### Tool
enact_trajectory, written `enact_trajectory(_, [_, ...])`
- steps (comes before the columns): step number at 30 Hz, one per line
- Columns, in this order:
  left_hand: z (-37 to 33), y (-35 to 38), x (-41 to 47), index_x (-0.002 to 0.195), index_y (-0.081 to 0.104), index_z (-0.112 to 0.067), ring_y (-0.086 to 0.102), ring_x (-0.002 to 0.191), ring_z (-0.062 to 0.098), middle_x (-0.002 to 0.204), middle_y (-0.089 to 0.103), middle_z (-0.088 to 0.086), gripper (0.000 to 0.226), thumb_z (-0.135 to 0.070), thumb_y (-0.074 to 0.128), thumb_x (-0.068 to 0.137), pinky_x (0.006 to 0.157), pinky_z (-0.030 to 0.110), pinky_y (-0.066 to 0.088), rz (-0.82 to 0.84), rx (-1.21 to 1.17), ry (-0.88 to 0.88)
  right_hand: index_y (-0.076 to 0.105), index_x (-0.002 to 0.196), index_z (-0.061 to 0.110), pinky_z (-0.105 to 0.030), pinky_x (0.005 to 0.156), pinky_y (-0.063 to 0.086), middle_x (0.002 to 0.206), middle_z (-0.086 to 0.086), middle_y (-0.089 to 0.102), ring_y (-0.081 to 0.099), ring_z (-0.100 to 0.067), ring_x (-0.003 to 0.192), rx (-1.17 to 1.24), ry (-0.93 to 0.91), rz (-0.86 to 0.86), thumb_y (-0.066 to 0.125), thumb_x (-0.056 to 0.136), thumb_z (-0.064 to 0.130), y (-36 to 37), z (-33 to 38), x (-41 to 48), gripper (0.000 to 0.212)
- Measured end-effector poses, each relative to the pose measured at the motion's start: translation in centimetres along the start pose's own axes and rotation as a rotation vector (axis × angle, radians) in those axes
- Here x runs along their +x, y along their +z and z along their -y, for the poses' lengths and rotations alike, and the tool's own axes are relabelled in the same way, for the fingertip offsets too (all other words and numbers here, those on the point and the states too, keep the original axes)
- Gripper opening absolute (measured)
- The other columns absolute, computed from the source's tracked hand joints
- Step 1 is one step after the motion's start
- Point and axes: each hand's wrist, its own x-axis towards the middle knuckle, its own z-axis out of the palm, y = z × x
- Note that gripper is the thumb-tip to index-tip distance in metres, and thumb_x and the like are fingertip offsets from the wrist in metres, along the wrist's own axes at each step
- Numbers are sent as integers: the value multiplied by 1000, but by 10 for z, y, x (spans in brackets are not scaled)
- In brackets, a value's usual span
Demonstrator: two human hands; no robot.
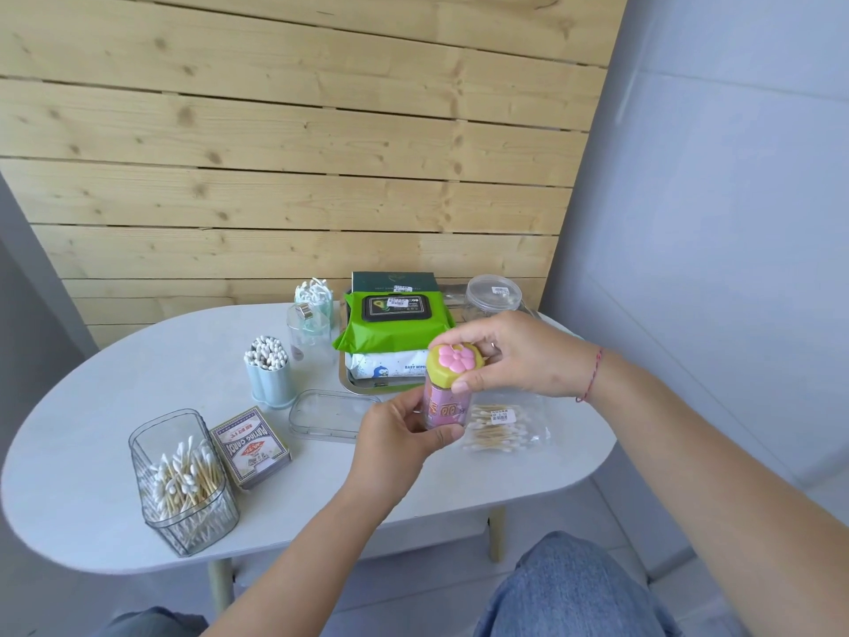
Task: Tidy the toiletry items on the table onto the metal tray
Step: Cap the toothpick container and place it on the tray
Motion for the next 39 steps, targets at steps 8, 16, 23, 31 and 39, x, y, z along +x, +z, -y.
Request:
enact_trajectory(8, [-10,-3,-1,99,72,-21,63,74,11,87,77,8,30,-8,78,72,78,23,51,24,49,-8,62,118,16,-10,85,48,110,4,69,65,3,97,108,-33,-44,76,75,8,-5,-3,-3,46])
enact_trajectory(16, [-15,-6,-1,90,73,-19,61,68,12,84,76,7,24,-9,80,70,72,24,53,-14,194,9,61,121,18,-8,91,45,111,14,67,63,6,102,70,-27,-43,78,73,12,1,-3,-3,52])
enact_trajectory(23, [-20,-9,2,86,70,-19,53,55,4,66,66,-7,20,-9,79,71,56,13,44,15,296,-13,63,119,24,-11,94,46,114,9,68,64,1,103,1,-45,-82,80,72,19,2,3,-4,50])
enact_trajectory(31, [-20,-9,2,81,68,-21,48,43,-5,45,58,-21,20,-6,77,72,45,5,36,41,308,12,61,122,22,-19,92,49,112,0,70,67,-12,100,-138,-30,-50,79,73,20,1,12,-5,51])
enact_trajectory(39, [-16,-4,1,77,65,-20,51,46,3,56,60,-7,18,-6,76,73,49,12,41,41,379,-25,64,107,10,-41,85,50,96,-9,71,64,-25,89,-416,-70,3,74,76,29,5,13,-1,38])
